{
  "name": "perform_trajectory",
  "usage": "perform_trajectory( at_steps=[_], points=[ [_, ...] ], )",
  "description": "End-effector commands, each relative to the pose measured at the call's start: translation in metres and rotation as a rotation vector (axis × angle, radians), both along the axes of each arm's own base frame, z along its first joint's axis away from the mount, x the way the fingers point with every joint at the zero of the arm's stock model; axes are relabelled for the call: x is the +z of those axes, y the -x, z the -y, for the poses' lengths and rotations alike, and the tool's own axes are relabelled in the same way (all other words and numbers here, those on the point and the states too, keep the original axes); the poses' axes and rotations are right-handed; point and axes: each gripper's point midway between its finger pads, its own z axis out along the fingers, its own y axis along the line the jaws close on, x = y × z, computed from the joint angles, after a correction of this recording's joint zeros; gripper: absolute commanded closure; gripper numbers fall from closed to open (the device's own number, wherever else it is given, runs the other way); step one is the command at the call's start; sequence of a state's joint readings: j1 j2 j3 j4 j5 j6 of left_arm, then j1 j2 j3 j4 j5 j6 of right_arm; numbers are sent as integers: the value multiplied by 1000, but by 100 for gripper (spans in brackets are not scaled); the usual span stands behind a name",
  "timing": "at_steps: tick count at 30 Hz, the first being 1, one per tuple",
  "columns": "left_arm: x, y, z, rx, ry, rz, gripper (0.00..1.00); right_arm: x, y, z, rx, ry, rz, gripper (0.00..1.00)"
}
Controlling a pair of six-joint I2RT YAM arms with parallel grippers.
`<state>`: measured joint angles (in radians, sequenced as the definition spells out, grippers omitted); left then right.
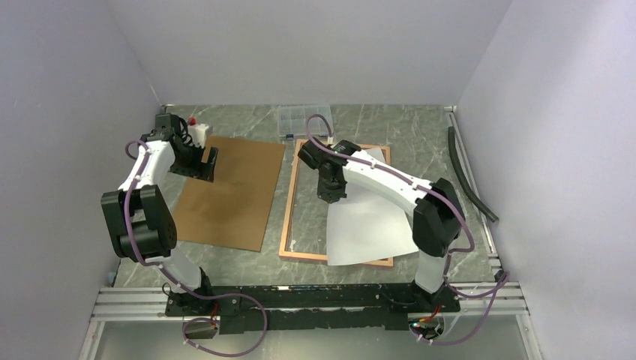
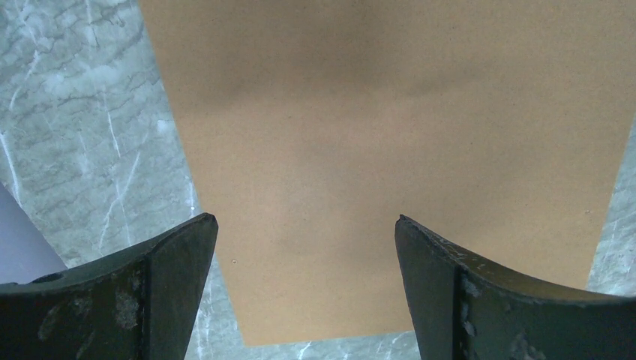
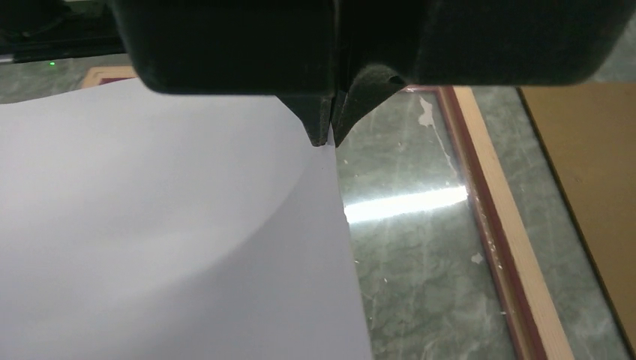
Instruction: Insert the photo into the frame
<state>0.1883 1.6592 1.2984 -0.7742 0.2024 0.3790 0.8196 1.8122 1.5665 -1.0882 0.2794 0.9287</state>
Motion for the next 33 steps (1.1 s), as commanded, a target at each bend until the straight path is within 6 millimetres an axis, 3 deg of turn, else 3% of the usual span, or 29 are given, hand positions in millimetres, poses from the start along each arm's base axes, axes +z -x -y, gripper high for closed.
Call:
perform_trajectory(
  at_steps=[1, 12, 22, 33],
  points=[
    [13, -4, -2, 2, -21, 50, 6, 22, -24, -17, -139, -102, 85, 100],
    [10, -3, -5, 3, -35, 45, 6, 6, -40, -38, -310, -223, 59, 100],
    [8, -5, -7, 1, -48, 48, 6, 23, -47, -49, -372, -348, 111, 100],
    [10, -5, -10, -3, -61, 54, 6, 20, -61, -42, -311, -247, 147, 100]
  ],
)
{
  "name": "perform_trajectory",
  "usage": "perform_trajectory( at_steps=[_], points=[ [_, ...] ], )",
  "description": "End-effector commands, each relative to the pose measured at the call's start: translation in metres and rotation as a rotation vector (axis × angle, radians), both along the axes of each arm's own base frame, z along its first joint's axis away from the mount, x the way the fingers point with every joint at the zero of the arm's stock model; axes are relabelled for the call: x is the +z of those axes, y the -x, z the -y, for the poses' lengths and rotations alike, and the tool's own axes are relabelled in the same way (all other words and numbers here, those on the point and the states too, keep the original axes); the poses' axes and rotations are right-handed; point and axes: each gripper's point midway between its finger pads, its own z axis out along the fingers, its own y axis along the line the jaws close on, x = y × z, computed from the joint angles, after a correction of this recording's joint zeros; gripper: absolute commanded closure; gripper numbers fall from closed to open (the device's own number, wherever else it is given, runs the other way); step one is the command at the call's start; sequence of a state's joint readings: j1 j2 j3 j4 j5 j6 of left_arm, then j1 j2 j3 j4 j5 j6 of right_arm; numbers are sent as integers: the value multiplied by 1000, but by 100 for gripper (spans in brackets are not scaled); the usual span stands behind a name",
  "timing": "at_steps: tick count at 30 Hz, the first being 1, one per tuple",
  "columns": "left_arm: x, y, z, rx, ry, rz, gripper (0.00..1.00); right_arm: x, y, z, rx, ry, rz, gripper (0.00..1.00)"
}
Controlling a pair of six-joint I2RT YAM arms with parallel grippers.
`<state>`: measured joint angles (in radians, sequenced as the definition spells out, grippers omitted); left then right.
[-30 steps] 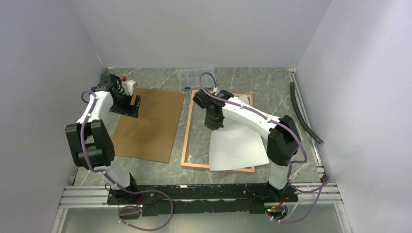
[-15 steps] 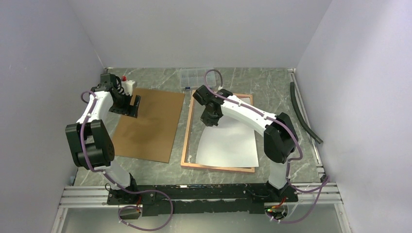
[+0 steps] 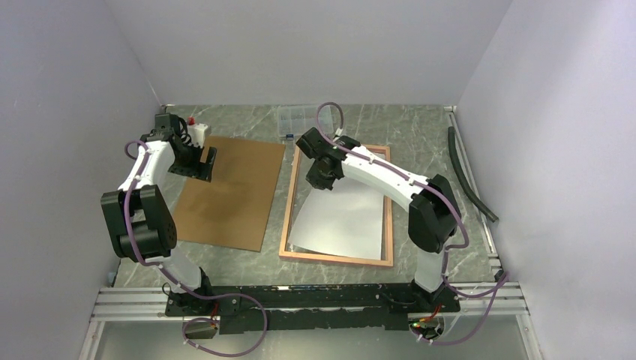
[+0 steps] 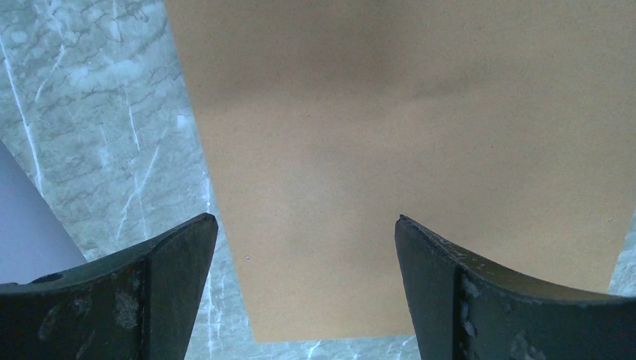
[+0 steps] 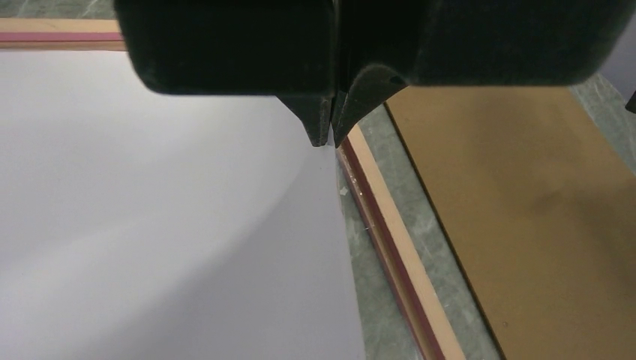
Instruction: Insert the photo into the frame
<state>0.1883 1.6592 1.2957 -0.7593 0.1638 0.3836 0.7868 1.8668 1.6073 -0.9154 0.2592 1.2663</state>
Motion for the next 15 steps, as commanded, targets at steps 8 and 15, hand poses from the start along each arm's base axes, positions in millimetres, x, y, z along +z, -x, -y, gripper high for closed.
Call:
perform_trajectory(
  at_steps=[8, 15],
  points=[
    [11, -6, -2, -15, -19, 46, 6, 5, -10, 3, 131, 66, 58, 100],
    [9, -5, -2, -14, -22, 44, 6, -14, 2, -1, 218, 69, 14, 100]
  ],
)
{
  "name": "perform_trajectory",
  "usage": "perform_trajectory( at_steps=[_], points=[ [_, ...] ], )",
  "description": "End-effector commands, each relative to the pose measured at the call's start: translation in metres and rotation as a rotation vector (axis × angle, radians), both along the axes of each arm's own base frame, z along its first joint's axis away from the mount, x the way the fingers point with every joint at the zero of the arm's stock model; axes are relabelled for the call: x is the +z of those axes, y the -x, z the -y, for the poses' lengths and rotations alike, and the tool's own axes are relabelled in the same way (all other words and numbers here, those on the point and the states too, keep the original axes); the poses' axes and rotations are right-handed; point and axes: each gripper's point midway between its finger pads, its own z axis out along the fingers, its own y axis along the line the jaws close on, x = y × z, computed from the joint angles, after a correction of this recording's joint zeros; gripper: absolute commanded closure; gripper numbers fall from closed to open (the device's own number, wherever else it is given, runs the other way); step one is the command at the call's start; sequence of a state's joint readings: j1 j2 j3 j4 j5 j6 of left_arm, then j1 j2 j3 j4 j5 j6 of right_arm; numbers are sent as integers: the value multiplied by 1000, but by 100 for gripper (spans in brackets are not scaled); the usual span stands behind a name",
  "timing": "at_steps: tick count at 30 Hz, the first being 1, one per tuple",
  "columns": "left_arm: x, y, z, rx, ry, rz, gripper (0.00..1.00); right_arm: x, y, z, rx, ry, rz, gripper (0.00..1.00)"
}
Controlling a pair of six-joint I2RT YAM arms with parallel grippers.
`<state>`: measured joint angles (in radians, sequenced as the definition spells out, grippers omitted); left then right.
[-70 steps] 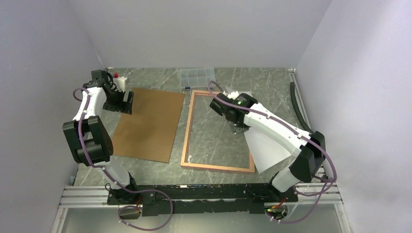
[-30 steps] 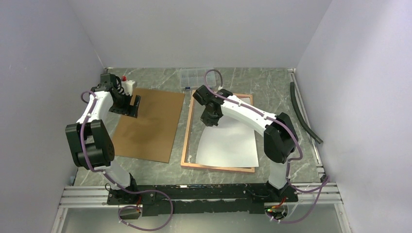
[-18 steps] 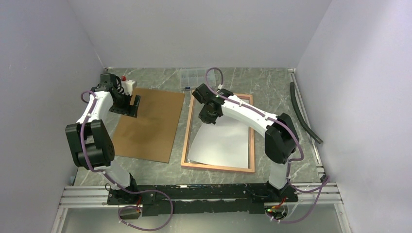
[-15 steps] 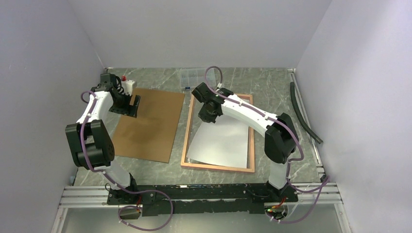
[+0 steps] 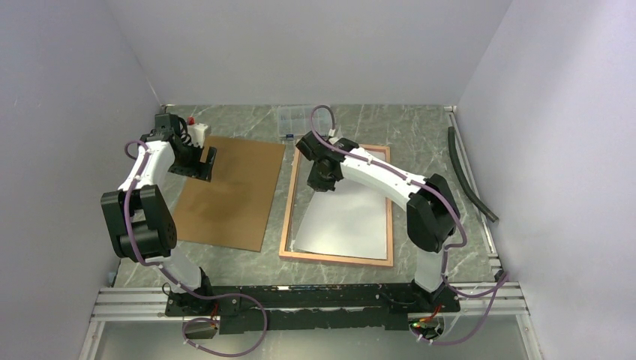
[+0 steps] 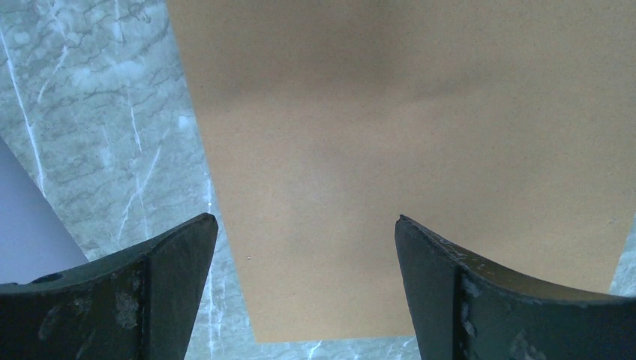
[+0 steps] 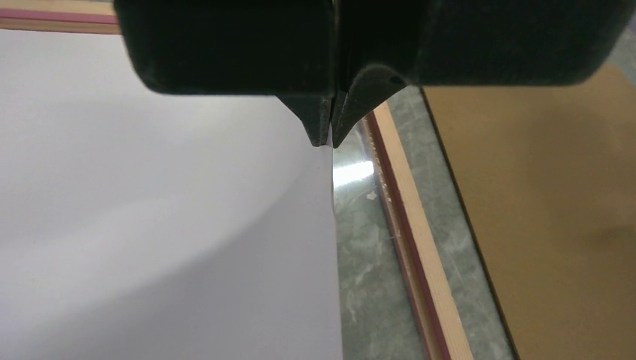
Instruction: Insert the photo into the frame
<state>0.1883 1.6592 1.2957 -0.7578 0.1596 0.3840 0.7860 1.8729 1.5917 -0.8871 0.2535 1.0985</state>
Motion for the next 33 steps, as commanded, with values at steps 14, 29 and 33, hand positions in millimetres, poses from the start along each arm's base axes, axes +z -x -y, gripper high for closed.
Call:
perform_trajectory(
  at_steps=[14, 29, 33],
  points=[
    [9, -6, -2, -10, -21, 45, 6, -12, 4, -18, 162, -18, -18, 100],
    [22, -12, -14, 18, -53, 54, 6, 22, -8, -24, 262, -38, 107, 13],
    [31, -16, -24, 35, -70, 70, 6, 37, -10, -26, 301, -42, 156, 0]
  ],
)
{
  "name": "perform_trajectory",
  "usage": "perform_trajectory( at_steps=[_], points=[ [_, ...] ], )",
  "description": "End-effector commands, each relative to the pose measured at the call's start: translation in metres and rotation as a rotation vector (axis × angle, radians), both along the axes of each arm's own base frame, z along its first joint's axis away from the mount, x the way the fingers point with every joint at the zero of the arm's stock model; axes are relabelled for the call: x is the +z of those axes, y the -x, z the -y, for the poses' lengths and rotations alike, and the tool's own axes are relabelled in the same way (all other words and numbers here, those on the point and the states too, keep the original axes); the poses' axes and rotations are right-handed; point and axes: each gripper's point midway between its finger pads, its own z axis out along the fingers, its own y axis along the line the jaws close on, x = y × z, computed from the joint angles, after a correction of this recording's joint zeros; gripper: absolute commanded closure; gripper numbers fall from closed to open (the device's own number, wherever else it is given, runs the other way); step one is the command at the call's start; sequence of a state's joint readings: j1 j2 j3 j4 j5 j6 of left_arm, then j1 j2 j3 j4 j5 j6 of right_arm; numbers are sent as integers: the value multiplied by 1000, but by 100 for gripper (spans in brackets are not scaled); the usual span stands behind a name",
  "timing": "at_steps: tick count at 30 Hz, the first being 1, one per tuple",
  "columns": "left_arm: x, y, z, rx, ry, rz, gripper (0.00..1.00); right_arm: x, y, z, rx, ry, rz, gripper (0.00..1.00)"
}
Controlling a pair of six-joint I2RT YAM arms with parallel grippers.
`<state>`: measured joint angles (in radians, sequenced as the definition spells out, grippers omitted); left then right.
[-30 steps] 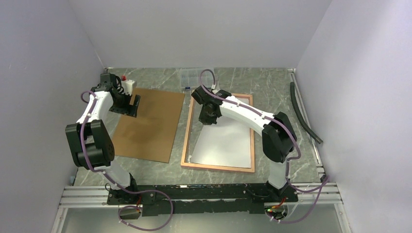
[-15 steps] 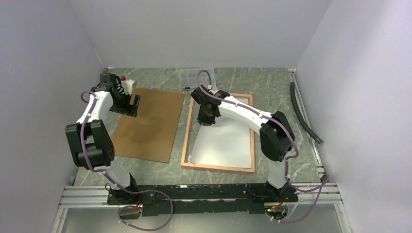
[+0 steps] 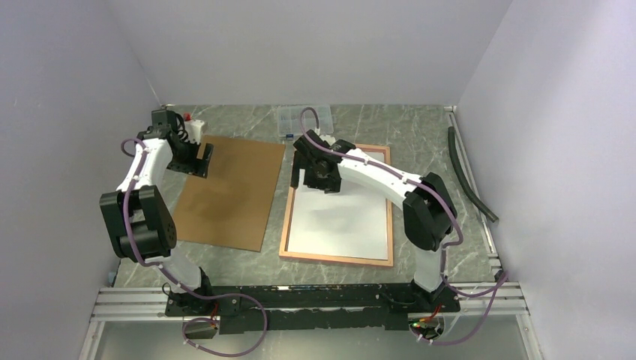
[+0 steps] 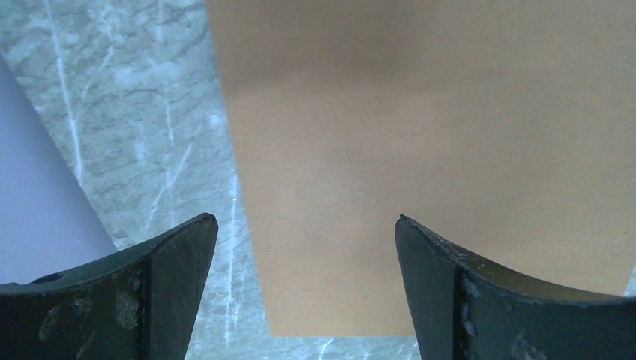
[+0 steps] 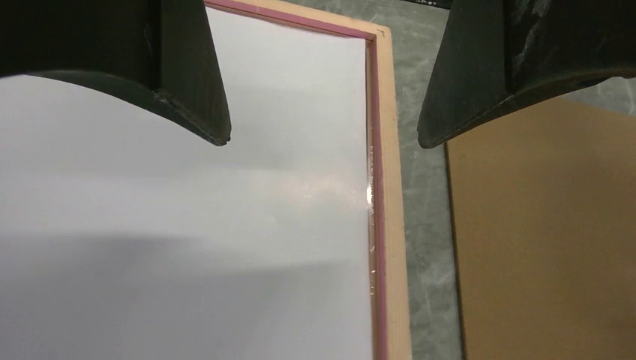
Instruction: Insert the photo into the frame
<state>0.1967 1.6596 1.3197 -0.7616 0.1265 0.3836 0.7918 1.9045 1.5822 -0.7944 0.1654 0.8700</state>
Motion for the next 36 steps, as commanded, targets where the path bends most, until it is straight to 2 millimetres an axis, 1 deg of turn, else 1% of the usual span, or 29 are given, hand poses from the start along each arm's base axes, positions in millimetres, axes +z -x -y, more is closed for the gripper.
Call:
perform_trajectory(
  at_steps=[1, 3, 4, 5, 7, 8, 9, 11, 13, 14, 15, 16, 18, 20, 24, 27, 36],
  points=[
    [27, -13, -17, 19, -37, 62, 6, 54, -11, -8, 63, -64, 156, 0],
    [31, -14, -26, 43, -32, 70, 6, 69, -13, -14, 79, -96, 205, 0],
    [33, -14, -31, 55, -23, 71, 6, 76, -14, -19, 88, -129, 225, 0],
    [34, -15, -36, 66, -13, 71, 6, 83, -15, -30, 115, -185, 242, 0],
    [34, -17, -45, 87, -6, 62, 6, 81, -16, -48, 182, -287, 223, 0],
    [33, -17, -48, 90, -4, 54, 6, 74, -16, -54, 192, -323, 174, 0],
    [33, -17, -52, 94, -2, 51, 6, 71, -15, -64, 212, -349, 150, 0],
    [27, -16, -58, 98, -11, 47, 6, 68, -14, -83, 224, -330, 163, 0],
    [17, -16, -69, 109, -54, 37, 8, 68, -15, -106, 237, -325, 170, 0],
    [12, -17, -78, 124, -86, 33, 11, 59, -14, -117, 246, -319, 152, 1],
    [5, -16, -83, 135, -93, 17, 13, 58, -13, -126, 254, -324, 149, 1],
    [1, -17, -91, 156, -107, 12, 16, 45, -13, -134, 256, -312, 129, 1],
    [-8, -17, -102, 191, -115, -3, 21, 31, -12, -145, 256, -300, 102, 1],
    [-17, -19, -110, 217, -128, -12, 25, 17, -14, -150, 240, -287, 83, 1],
    [-36, -27, -112, 242, -110, -26, 30, -6, -17, -155, 226, -264, 57, 1],
    [-51, -26, -109, 266, -86, -62, 33, -23, -23, -151, 194, -220, 59, 1],
    [-94, -15, -93, 253, -54, -157, 41, -57, -19, -146, 146, -185, 6, 1]
  ],
)
